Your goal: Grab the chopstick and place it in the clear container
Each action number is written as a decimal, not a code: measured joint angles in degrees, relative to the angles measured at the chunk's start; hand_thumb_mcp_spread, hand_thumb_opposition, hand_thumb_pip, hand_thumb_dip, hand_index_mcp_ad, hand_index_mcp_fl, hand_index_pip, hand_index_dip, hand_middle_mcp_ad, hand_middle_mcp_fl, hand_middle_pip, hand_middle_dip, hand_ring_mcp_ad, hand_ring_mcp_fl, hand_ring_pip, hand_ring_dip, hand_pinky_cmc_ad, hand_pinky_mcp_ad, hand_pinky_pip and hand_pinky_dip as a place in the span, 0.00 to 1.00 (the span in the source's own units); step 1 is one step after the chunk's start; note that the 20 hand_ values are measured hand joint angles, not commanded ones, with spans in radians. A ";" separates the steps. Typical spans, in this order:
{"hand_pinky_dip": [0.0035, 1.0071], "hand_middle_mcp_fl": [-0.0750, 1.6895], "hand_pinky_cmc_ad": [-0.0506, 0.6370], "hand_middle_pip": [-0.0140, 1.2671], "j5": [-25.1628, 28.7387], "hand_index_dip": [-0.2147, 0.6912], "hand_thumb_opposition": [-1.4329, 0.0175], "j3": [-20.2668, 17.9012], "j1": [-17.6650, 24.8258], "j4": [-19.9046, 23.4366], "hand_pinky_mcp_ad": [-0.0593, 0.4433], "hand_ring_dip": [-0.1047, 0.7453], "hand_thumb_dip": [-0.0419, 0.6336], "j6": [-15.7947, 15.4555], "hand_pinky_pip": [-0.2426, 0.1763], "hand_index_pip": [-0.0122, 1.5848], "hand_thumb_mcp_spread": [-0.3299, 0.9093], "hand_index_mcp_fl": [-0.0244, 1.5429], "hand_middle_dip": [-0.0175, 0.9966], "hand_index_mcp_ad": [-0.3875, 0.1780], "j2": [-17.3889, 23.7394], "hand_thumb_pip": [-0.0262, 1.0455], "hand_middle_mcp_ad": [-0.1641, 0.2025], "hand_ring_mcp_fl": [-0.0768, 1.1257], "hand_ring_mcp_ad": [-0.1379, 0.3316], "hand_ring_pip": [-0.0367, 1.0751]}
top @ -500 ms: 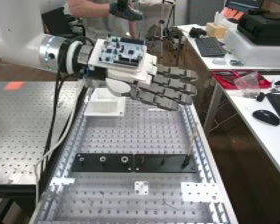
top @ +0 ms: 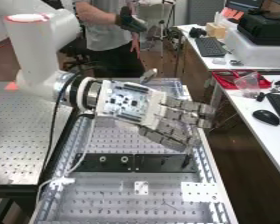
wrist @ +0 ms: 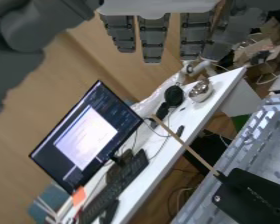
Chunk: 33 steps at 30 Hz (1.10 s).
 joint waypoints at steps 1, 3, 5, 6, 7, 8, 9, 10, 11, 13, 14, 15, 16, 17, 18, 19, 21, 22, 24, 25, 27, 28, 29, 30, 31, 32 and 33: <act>0.15 0.06 0.41 0.10 0.86 0.27 0.60 -0.21 -0.07 1.26 0.44 0.14 0.07 1.39 0.40 0.03 0.40 0.02 0.06 0.70 -0.53 0.36 0.63 0.08 0.74 0.09; 0.18 0.06 0.43 0.11 2.91 0.29 0.57 -0.63 -0.07 3.46 0.45 0.14 0.07 3.26 0.36 0.03 0.40 0.02 0.06 0.70 -1.31 0.41 0.63 0.08 0.73 0.09; 0.20 0.06 0.43 0.11 5.36 0.35 0.57 -1.11 -0.04 5.80 0.47 0.14 0.07 4.58 0.32 0.04 0.42 0.02 0.11 0.70 -2.00 0.45 0.64 0.08 0.75 0.09; 0.21 0.08 0.43 0.11 7.03 0.38 0.56 -1.43 0.05 7.29 0.48 0.15 0.07 5.15 0.32 0.04 0.42 0.02 0.14 0.70 -2.40 0.47 0.64 0.08 0.77 0.08; 0.23 0.10 0.44 0.11 8.69 0.39 0.56 -1.71 0.19 8.66 0.49 0.15 0.10 5.60 0.32 0.04 0.44 0.02 0.16 0.70 -2.77 0.50 0.64 0.08 0.77 0.09; 0.23 0.11 0.44 0.11 9.30 0.43 0.55 -1.81 0.24 9.07 0.49 0.15 0.10 5.77 0.32 0.04 0.45 0.02 0.17 0.70 -2.90 0.52 0.64 0.08 0.77 0.09; 0.23 0.13 0.44 0.11 10.76 0.45 0.55 -1.98 0.39 9.89 0.48 0.15 0.12 6.25 0.32 0.04 0.45 0.04 0.21 0.70 -3.25 0.56 0.64 0.08 0.77 0.08; 0.24 0.15 0.43 0.11 11.95 0.46 0.54 -2.07 0.52 10.45 0.48 0.15 0.13 6.64 0.32 0.04 0.46 0.05 0.22 0.70 -3.55 0.58 0.64 0.08 0.77 0.10; 0.24 0.15 0.43 0.12 12.58 0.50 0.54 -2.10 0.60 10.77 0.48 0.15 0.17 6.82 0.31 0.04 0.46 0.06 0.26 0.70 -3.72 0.60 0.64 0.08 0.77 0.10; 0.27 0.17 0.43 0.12 14.73 0.49 0.53 -2.07 0.90 11.85 0.48 0.16 0.24 7.28 0.29 0.05 0.47 0.08 0.33 0.70 -4.40 0.63 0.64 0.08 0.78 0.09; 0.29 0.18 0.43 0.12 15.03 0.49 0.52 -2.05 0.95 11.94 0.47 0.17 0.28 7.32 0.28 0.05 0.47 0.08 0.36 0.70 -4.49 0.65 0.64 0.08 0.78 0.10; 0.29 0.19 0.43 0.12 16.14 0.50 0.52 -1.92 1.11 12.21 0.47 0.18 0.30 7.45 0.28 0.05 0.48 0.08 0.39 0.69 -4.88 0.69 0.64 0.08 0.77 0.10; 0.29 0.20 0.43 0.12 17.15 0.50 0.51 -1.68 1.29 12.33 0.48 0.19 0.33 7.69 0.28 0.05 0.49 0.08 0.41 0.68 -5.39 0.72 0.64 0.08 0.78 0.09; 0.29 0.21 0.43 0.11 17.34 0.49 0.51 -1.61 1.33 12.35 0.48 0.19 0.36 7.77 0.28 0.06 0.49 0.10 0.41 0.66 -5.53 0.74 0.64 0.08 0.78 0.10; 0.29 0.22 0.44 0.12 17.77 0.49 0.51 -1.36 1.46 12.37 0.48 0.21 0.38 8.02 0.28 0.09 0.51 0.10 0.43 0.64 -5.92 0.76 0.64 0.08 0.77 0.11; 0.29 0.22 0.45 0.12 18.20 0.49 0.51 -1.04 1.61 12.37 0.49 0.21 0.38 8.23 0.28 0.12 0.51 0.11 0.43 0.62 -6.39 0.76 0.64 0.08 0.77 0.11; 0.29 0.24 0.46 0.11 18.63 0.46 0.51 -0.56 1.80 12.20 0.52 0.24 0.43 8.42 0.28 0.19 0.52 0.13 0.46 0.59 -6.94 0.76 0.64 0.08 0.77 0.11; 0.29 0.24 0.45 0.12 18.75 0.44 0.51 -0.24 1.92 11.96 0.51 0.24 0.45 8.66 0.29 0.22 0.52 0.14 0.47 0.59 -7.29 0.76 0.64 0.08 0.77 0.11; 0.29 0.26 0.46 0.12 19.06 0.41 0.50 0.30 2.16 11.60 0.54 0.26 0.45 8.86 0.28 0.30 0.52 0.17 0.49 0.59 -7.83 0.77 0.64 0.08 0.76 0.11; 0.29 0.25 0.46 0.12 19.32 0.39 0.50 0.57 2.35 11.45 0.54 0.26 0.45 8.85 0.28 0.33 0.53 0.18 0.49 0.59 -8.10 0.78 0.64 0.08 0.76 0.11; 0.29 0.27 0.47 0.12 19.35 0.34 0.49 0.88 2.60 11.29 0.54 0.28 0.47 8.79 0.29 0.37 0.55 0.20 0.49 0.58 -8.43 0.78 0.63 0.11 0.76 0.11; 0.29 0.29 0.47 0.12 19.26 0.33 0.48 1.09 2.71 11.07 0.54 0.30 0.47 8.79 0.28 0.38 0.55 0.20 0.49 0.58 -8.58 0.78 0.63 0.11 0.75 0.11; 0.29 0.28 0.47 0.12 19.21 0.32 0.49 1.19 2.74 10.91 0.54 0.29 0.47 8.83 0.28 0.39 0.55 0.20 0.49 0.58 -8.64 0.78 0.63 0.12 0.76 0.11; 0.29 0.29 0.47 0.12 19.12 0.31 0.49 1.46 2.84 10.52 0.54 0.30 0.47 9.02 0.28 0.39 0.55 0.20 0.49 0.58 -8.81 0.78 0.63 0.13 0.74 0.11; 0.29 0.31 0.47 0.13 18.99 0.31 0.49 1.67 2.96 10.27 0.55 0.30 0.47 9.17 0.29 0.39 0.55 0.20 0.49 0.58 -9.00 0.78 0.62 0.13 0.74 0.11; 0.29 0.32 0.47 0.15 18.92 0.31 0.49 1.73 3.01 10.20 0.55 0.30 0.47 9.22 0.28 0.39 0.55 0.20 0.49 0.58 -9.08 0.77 0.63 0.14 0.74 0.11; 0.29 0.32 0.47 0.16 18.78 0.30 0.48 1.89 3.11 10.08 0.55 0.31 0.47 9.26 0.29 0.39 0.55 0.20 0.49 0.58 -9.24 0.76 0.63 0.15 0.74 0.11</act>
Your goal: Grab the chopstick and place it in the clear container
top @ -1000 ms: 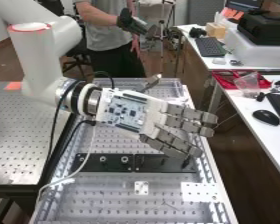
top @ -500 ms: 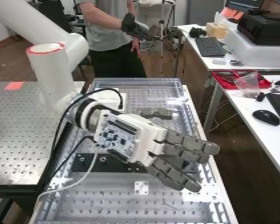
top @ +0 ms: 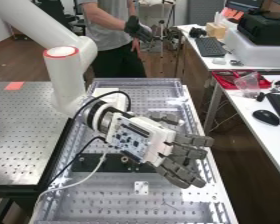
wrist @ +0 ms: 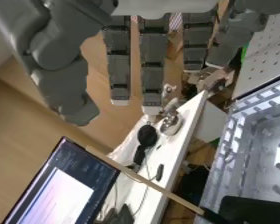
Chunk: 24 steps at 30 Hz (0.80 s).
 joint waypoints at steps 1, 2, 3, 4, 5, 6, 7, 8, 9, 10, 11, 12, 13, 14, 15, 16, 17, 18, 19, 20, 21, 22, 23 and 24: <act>0.29 0.32 0.47 0.16 -0.01 0.30 0.48 0.15 0.08 -0.08 0.55 0.32 0.47 0.00 0.29 0.39 0.55 0.20 0.49 0.57 -0.14 0.75 0.63 0.15 0.74 0.11; 0.29 0.32 0.47 0.17 0.03 0.30 0.48 0.26 0.16 -0.16 0.55 0.32 0.47 0.00 0.29 0.39 0.56 0.20 0.49 0.56 -0.26 0.75 0.63 0.15 0.74 0.11; 0.27 0.33 0.47 0.18 0.13 0.30 0.48 0.45 0.28 -0.29 0.55 0.33 0.47 0.04 0.28 0.39 0.56 0.19 0.49 0.56 -0.46 0.75 0.64 0.16 0.75 0.11; 0.26 0.33 0.47 0.19 0.26 0.29 0.48 0.68 0.42 -0.53 0.55 0.34 0.47 0.13 0.29 0.38 0.56 0.19 0.49 0.56 -0.72 0.75 0.64 0.16 0.75 0.11; 0.26 0.33 0.47 0.20 0.31 0.29 0.48 0.80 0.48 -0.67 0.55 0.34 0.47 0.16 0.28 0.38 0.56 0.19 0.49 0.56 -0.83 0.74 0.64 0.17 0.74 0.11; 0.26 0.33 0.48 0.22 0.42 0.29 0.48 1.09 0.66 -0.96 0.55 0.37 0.47 0.21 0.28 0.38 0.56 0.18 0.50 0.56 -1.10 0.74 0.63 0.17 0.74 0.11; 0.26 0.33 0.47 0.23 0.65 0.29 0.48 1.35 0.87 -1.28 0.55 0.37 0.47 0.22 0.28 0.38 0.56 0.17 0.50 0.56 -1.35 0.74 0.63 0.18 0.70 0.11; 0.26 0.33 0.47 0.25 0.79 0.29 0.48 1.44 0.95 -1.40 0.55 0.37 0.47 0.21 0.29 0.39 0.56 0.16 0.50 0.56 -1.44 0.74 0.63 0.19 0.71 0.11; 0.26 0.33 0.47 0.27 1.24 0.29 0.48 1.68 1.18 -1.61 0.55 0.37 0.47 0.14 0.29 0.41 0.56 0.15 0.50 0.56 -1.64 0.74 0.63 0.19 0.71 0.11; 0.26 0.33 0.47 0.29 1.58 0.29 0.48 1.85 1.36 -1.76 0.55 0.38 0.47 0.06 0.28 0.42 0.56 0.15 0.50 0.56 -1.81 0.74 0.64 0.19 0.70 0.11; 0.26 0.33 0.47 0.31 1.75 0.29 0.48 1.98 1.46 -1.88 0.55 0.39 0.47 0.04 0.29 0.45 0.57 0.14 0.50 0.56 -1.93 0.74 0.64 0.20 0.71 0.11; 0.26 0.33 0.47 0.34 1.95 0.29 0.48 2.20 1.57 -2.07 0.55 0.42 0.47 0.01 0.28 0.49 0.57 0.13 0.52 0.56 -2.12 0.74 0.64 0.21 0.71 0.11; 0.25 0.32 0.47 0.36 2.04 0.29 0.48 2.38 1.64 -2.19 0.55 0.43 0.47 -0.05 0.28 0.52 0.57 0.12 0.52 0.56 -2.25 0.73 0.64 0.22 0.72 0.11; 0.25 0.31 0.47 0.38 2.10 0.29 0.48 2.47 1.69 -2.22 0.55 0.44 0.47 -0.11 0.28 0.56 0.57 0.10 0.52 0.56 -2.33 0.73 0.64 0.23 0.71 0.11; 0.25 0.30 0.48 0.42 2.18 0.29 0.48 2.57 1.77 -2.21 0.55 0.45 0.47 -0.20 0.28 0.60 0.57 0.08 0.53 0.56 -2.43 0.73 0.64 0.23 0.71 0.11; 0.25 0.31 0.47 0.43 2.24 0.29 0.48 2.67 1.85 -2.20 0.55 0.46 0.47 -0.23 0.28 0.64 0.59 0.08 0.53 0.56 -2.51 0.73 0.64 0.25 0.71 0.11; 0.25 0.31 0.47 0.45 2.26 0.28 0.48 2.77 1.91 -2.21 0.55 0.46 0.47 -0.23 0.29 0.67 0.58 0.08 0.54 0.56 -2.58 0.73 0.64 0.25 0.71 0.11; 0.25 0.31 0.47 0.46 2.26 0.27 0.48 2.87 1.97 -2.21 0.55 0.48 0.47 -0.19 0.29 0.70 0.60 0.08 0.54 0.56 -2.66 0.73 0.64 0.25 0.71 0.11; 0.25 0.29 0.47 0.46 2.28 0.28 0.48 2.96 2.04 -2.19 0.55 0.49 0.47 -0.04 0.28 0.72 0.60 0.08 0.53 0.56 -2.75 0.73 0.63 0.25 0.71 0.11; 0.25 0.29 0.48 0.47 2.29 0.27 0.48 2.99 2.07 -2.16 0.55 0.51 0.47 0.02 0.28 0.74 0.60 0.10 0.55 0.56 -2.78 0.73 0.64 0.24 0.71 0.11; 0.25 0.29 0.47 0.48 2.36 0.25 0.48 3.06 2.15 -2.07 0.55 0.52 0.47 0.19 0.29 0.77 0.60 0.10 0.55 0.56 -2.85 0.73 0.63 0.26 0.67 0.11; 0.25 0.29 0.47 0.49 2.52 0.25 0.48 3.12 2.28 -1.85 0.55 0.53 0.47 0.35 0.28 0.78 0.61 0.11 0.55 0.56 -2.94 0.73 0.63 0.26 0.68 0.11; 0.25 0.29 0.47 0.50 2.56 0.25 0.48 3.13 2.34 -1.70 0.55 0.53 0.47 0.38 0.28 0.80 0.61 0.11 0.55 0.55 -2.97 0.73 0.63 0.26 0.66 0.11; 0.25 0.29 0.47 0.50 2.58 0.25 0.48 3.16 2.46 -1.35 0.55 0.53 0.47 0.42 0.29 0.82 0.61 0.11 0.56 0.53 -3.02 0.73 0.64 0.27 0.64 0.11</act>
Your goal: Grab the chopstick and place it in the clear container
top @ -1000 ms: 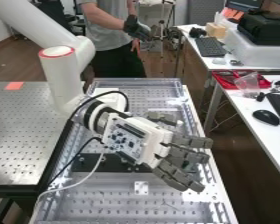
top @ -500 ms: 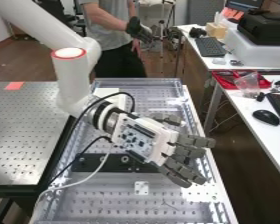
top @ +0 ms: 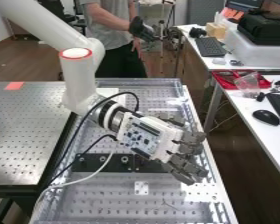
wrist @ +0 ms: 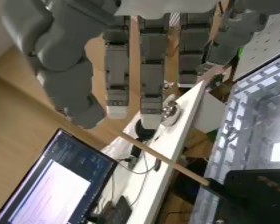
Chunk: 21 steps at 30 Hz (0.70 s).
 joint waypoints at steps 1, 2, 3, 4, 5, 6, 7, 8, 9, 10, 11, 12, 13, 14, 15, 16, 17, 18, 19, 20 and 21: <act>0.25 0.29 0.47 0.50 0.00 0.25 0.48 0.10 0.17 0.21 0.55 0.53 0.47 0.01 0.28 0.83 0.62 0.13 0.56 0.52 -0.08 0.73 0.63 0.27 0.64 0.11; 0.24 0.29 0.47 0.51 -0.01 0.26 0.48 0.15 0.23 0.21 0.55 0.54 0.47 0.01 0.29 0.84 0.62 0.14 0.56 0.51 -0.12 0.72 0.63 0.27 0.62 0.11; 0.22 0.29 0.47 0.51 -0.07 0.25 0.48 0.36 0.41 0.10 0.55 0.55 0.47 0.00 0.28 0.84 0.62 0.14 0.57 0.51 -0.25 0.72 0.63 0.27 0.62 0.12; 0.22 0.29 0.47 0.51 -0.14 0.24 0.48 0.56 0.55 -0.07 0.55 0.55 0.47 0.00 0.29 0.84 0.62 0.14 0.57 0.51 -0.38 0.72 0.63 0.29 0.62 0.11; 0.21 0.30 0.47 0.50 -0.20 0.24 0.48 0.67 0.64 -0.18 0.55 0.55 0.47 0.00 0.29 0.85 0.62 0.14 0.57 0.51 -0.45 0.72 0.63 0.29 0.62 0.11; 0.21 0.30 0.47 0.51 -0.33 0.24 0.48 0.82 0.74 -0.36 0.55 0.56 0.47 0.02 0.29 0.86 0.62 0.14 0.57 0.51 -0.57 0.72 0.63 0.29 0.62 0.11; 0.20 0.30 0.47 0.51 -0.48 0.24 0.48 0.91 0.77 -0.50 0.55 0.57 0.47 0.07 0.29 0.86 0.62 0.14 0.57 0.51 -0.65 0.72 0.62 0.29 0.62 0.11; 0.20 0.30 0.47 0.51 -0.58 0.24 0.48 0.96 0.78 -0.57 0.55 0.57 0.47 0.09 0.29 0.87 0.62 0.14 0.57 0.51 -0.70 0.72 0.62 0.29 0.62 0.12; 0.20 0.30 0.47 0.51 -0.62 0.24 0.48 1.01 0.80 -0.72 0.55 0.57 0.47 0.11 0.29 0.87 0.62 0.14 0.57 0.50 -0.76 0.72 0.62 0.29 0.62 0.12; 0.20 0.30 0.47 0.52 -0.63 0.24 0.48 1.03 0.82 -0.86 0.55 0.57 0.47 0.08 0.29 0.87 0.62 0.14 0.58 0.50 -0.82 0.72 0.62 0.29 0.62 0.12; 0.20 0.30 0.47 0.52 -0.64 0.24 0.48 1.03 0.82 -0.90 0.55 0.57 0.47 0.01 0.29 0.87 0.62 0.14 0.58 0.50 -0.85 0.72 0.63 0.29 0.62 0.11; 0.19 0.30 0.47 0.51 -0.63 0.24 0.48 1.03 0.81 -0.90 0.55 0.57 0.47 -0.07 0.29 0.87 0.62 0.14 0.58 0.50 -0.88 0.72 0.63 0.29 0.62 0.11; 0.19 0.30 0.47 0.51 -0.56 0.24 0.48 1.04 0.82 -0.88 0.55 0.57 0.47 -0.21 0.29 0.87 0.62 0.14 0.59 0.50 -0.91 0.72 0.63 0.29 0.61 0.11; 0.19 0.30 0.47 0.52 -0.47 0.24 0.48 1.05 0.83 -0.88 0.55 0.58 0.47 -0.26 0.29 0.87 0.62 0.14 0.59 0.50 -0.92 0.72 0.62 0.29 0.61 0.11; 0.19 0.30 0.47 0.52 -0.16 0.24 0.48 1.07 0.84 -0.87 0.55 0.59 0.47 -0.43 0.29 0.87 0.62 0.14 0.59 0.50 -0.96 0.71 0.62 0.29 0.61 0.11; 0.19 0.30 0.47 0.52 0.10 0.24 0.48 1.10 0.82 -0.85 0.55 0.59 0.47 -0.59 0.29 0.87 0.64 0.13 0.59 0.50 -1.00 0.71 0.63 0.30 0.61 0.11; 0.19 0.30 0.47 0.53 0.20 0.24 0.48 1.13 0.81 -0.85 0.55 0.59 0.47 -0.69 0.29 0.87 0.64 0.11 0.59 0.50 -1.03 0.69 0.62 0.30 0.61 0.12; 0.19 0.30 0.47 0.53 0.26 0.24 0.48 1.22 0.80 -0.89 0.55 0.59 0.47 -0.76 0.29 0.87 0.65 0.11 0.59 0.50 -1.08 0.68 0.63 0.31 0.60 0.12; 0.19 0.30 0.47 0.53 0.30 0.24 0.48 1.40 0.78 -1.07 0.55 0.59 0.47 -0.78 0.29 0.87 0.65 0.11 0.59 0.50 -1.15 0.68 0.63 0.31 0.61 0.11; 0.19 0.30 0.47 0.54 0.31 0.24 0.48 1.48 0.77 -1.18 0.55 0.59 0.47 -0.77 0.31 0.87 0.65 0.11 0.59 0.50 -1.18 0.68 0.63 0.31 0.61 0.11; 0.18 0.31 0.47 0.54 0.31 0.24 0.48 1.68 0.75 -1.47 0.55 0.61 0.47 -0.63 0.33 0.87 0.65 0.11 0.60 0.50 -1.27 0.68 0.62 0.31 0.61 0.12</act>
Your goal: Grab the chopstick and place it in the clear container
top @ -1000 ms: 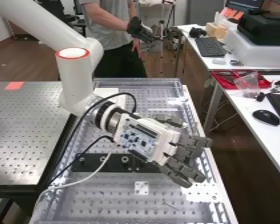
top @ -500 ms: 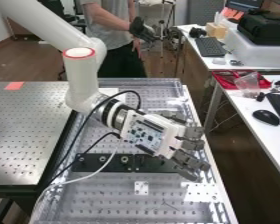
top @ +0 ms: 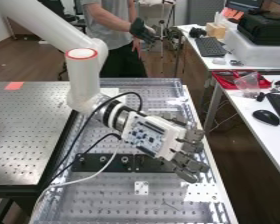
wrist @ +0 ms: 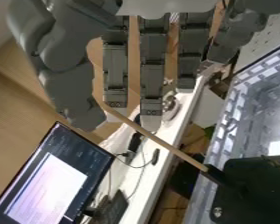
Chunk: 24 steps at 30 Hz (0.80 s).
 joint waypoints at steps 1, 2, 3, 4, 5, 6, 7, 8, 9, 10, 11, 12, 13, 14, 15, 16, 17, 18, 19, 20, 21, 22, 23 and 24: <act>0.18 0.31 0.47 0.55 0.02 0.24 0.48 0.19 -0.01 -0.24 0.55 0.61 0.47 0.34 0.33 0.86 0.65 0.10 0.60 0.50 -0.10 0.68 0.62 0.32 0.60 0.12; 0.19 0.31 0.47 0.56 0.04 0.24 0.48 0.27 -0.02 -0.34 0.55 0.61 0.47 0.56 0.33 0.85 0.65 0.07 0.60 0.50 -0.16 0.68 0.62 0.33 0.60 0.11; 0.18 0.31 0.47 0.56 0.09 0.24 0.48 0.41 -0.05 -0.54 0.55 0.61 0.47 1.31 0.32 0.85 0.65 0.05 0.60 0.50 -0.29 0.68 0.62 0.34 0.61 0.10; 0.18 0.31 0.47 0.56 0.12 0.24 0.48 0.45 -0.06 -0.59 0.55 0.61 0.47 1.75 0.32 0.84 0.65 0.03 0.60 0.50 -0.35 0.68 0.62 0.35 0.60 0.10; 0.18 0.31 0.47 0.57 0.19 0.24 0.48 0.48 -0.08 -0.63 0.55 0.63 0.47 3.19 0.32 0.84 0.65 0.03 0.60 0.50 -0.52 0.68 0.62 0.35 0.60 0.11; 0.18 0.31 0.47 0.57 0.30 0.24 0.48 0.47 -0.10 -0.57 0.55 0.63 0.47 4.70 0.33 0.85 0.65 0.03 0.60 0.50 -0.66 0.68 0.62 0.35 0.60 0.10; 0.18 0.31 0.47 0.58 0.56 0.24 0.48 0.42 -0.08 -0.34 0.55 0.64 0.47 6.88 0.33 0.85 0.65 0.03 0.61 0.50 -0.82 0.68 0.62 0.35 0.60 0.11; 0.18 0.31 0.47 0.59 0.72 0.24 0.48 0.37 -0.07 -0.19 0.55 0.65 0.47 7.82 0.33 0.85 0.65 0.03 0.62 0.50 -0.88 0.68 0.62 0.35 0.60 0.11; 0.18 0.31 0.47 0.59 1.18 0.24 0.48 0.17 -0.03 0.29 0.55 0.65 0.47 10.09 0.33 0.86 0.65 0.03 0.62 0.50 -1.05 0.68 0.62 0.35 0.60 0.10; 0.18 0.31 0.47 0.60 1.68 0.24 0.48 -0.09 0.06 0.85 0.55 0.65 0.47 12.10 0.33 0.87 0.65 0.03 0.62 0.50 -1.21 0.69 0.62 0.35 0.61 0.10; 0.18 0.31 0.47 0.60 1.90 0.24 0.48 -0.22 0.11 1.10 0.55 0.65 0.47 12.83 0.33 0.87 0.65 0.03 0.62 0.50 -1.27 0.69 0.63 0.35 0.60 0.10; 0.18 0.31 0.47 0.60 2.44 0.24 0.48 -0.67 0.27 1.83 0.55 0.65 0.47 14.30 0.33 0.88 0.65 0.04 0.62 0.50 -1.39 0.69 0.63 0.37 0.60 0.10; 0.18 0.32 0.47 0.60 2.86 0.24 0.48 -1.05 0.41 2.36 0.55 0.65 0.47 15.17 0.31 0.89 0.65 0.05 0.62 0.50 -1.43 0.69 0.63 0.37 0.60 0.10; 0.19 0.31 0.47 0.60 3.18 0.24 0.48 -1.30 0.51 2.66 0.55 0.65 0.47 15.60 0.35 0.90 0.65 0.05 0.62 0.50 -1.43 0.69 0.63 0.37 0.60 0.10; 0.19 0.31 0.46 0.60 3.58 0.24 0.48 -1.61 0.63 2.96 0.55 0.66 0.47 16.01 0.35 0.90 0.65 0.06 0.62 0.50 -1.43 0.69 0.63 0.37 0.60 0.10; 0.19 0.31 0.47 0.62 3.87 0.24 0.48 -1.87 0.72 3.21 0.55 0.66 0.47 16.42 0.35 0.91 0.65 0.07 0.62 0.50 -1.43 0.69 0.63 0.37 0.60 0.11; 0.19 0.31 0.46 0.62 3.98 0.24 0.48 -1.96 0.76 3.30 0.55 0.66 0.47 16.65 0.35 0.91 0.65 0.07 0.62 0.50 -1.43 0.69 0.63 0.37 0.60 0.11; 0.19 0.31 0.46 0.62 4.22 0.24 0.48 -2.17 0.87 3.54 0.55 0.66 0.47 17.20 0.35 0.92 0.65 0.08 0.62 0.50 -1.43 0.69 0.63 0.37 0.60 0.11; 0.19 0.31 0.46 0.62 4.39 0.24 0.48 -2.42 1.01 3.78 0.55 0.66 0.47 17.72 0.35 0.92 0.65 0.09 0.62 0.50 -1.42 0.69 0.62 0.36 0.60 0.11; 0.18 0.31 0.47 0.62 4.45 0.24 0.48 -2.51 1.07 3.87 0.55 0.67 0.47 17.86 0.35 0.92 0.65 0.09 0.62 0.50 -1.40 0.69 0.63 0.37 0.61 0.11; 0.18 0.31 0.46 0.62 4.53 0.24 0.48 -2.66 1.18 4.06 0.55 0.67 0.47 17.94 0.39 0.93 0.65 0.10 0.62 0.51 -1.36 0.69 0.63 0.39 0.60 0.10; 0.17 0.32 0.46 0.62 4.57 0.24 0.48 -2.74 1.26 4.25 0.55 0.67 0.47 17.69 0.39 0.93 0.65 0.11 0.62 0.51 -1.31 0.69 0.63 0.39 0.60 0.10; 0.17 0.32 0.46 0.61 4.58 0.24 0.48 -2.77 1.29 4.33 0.55 0.67 0.47 17.50 0.38 0.93 0.65 0.12 0.62 0.51 -1.28 0.69 0.62 0.39 0.60 0.10; 0.17 0.32 0.46 0.61 4.59 0.24 0.48 -2.80 1.35 4.46 0.55 0.68 0.47 16.95 0.38 0.93 0.65 0.11 0.61 0.51 -1.22 0.69 0.63 0.39 0.61 0.10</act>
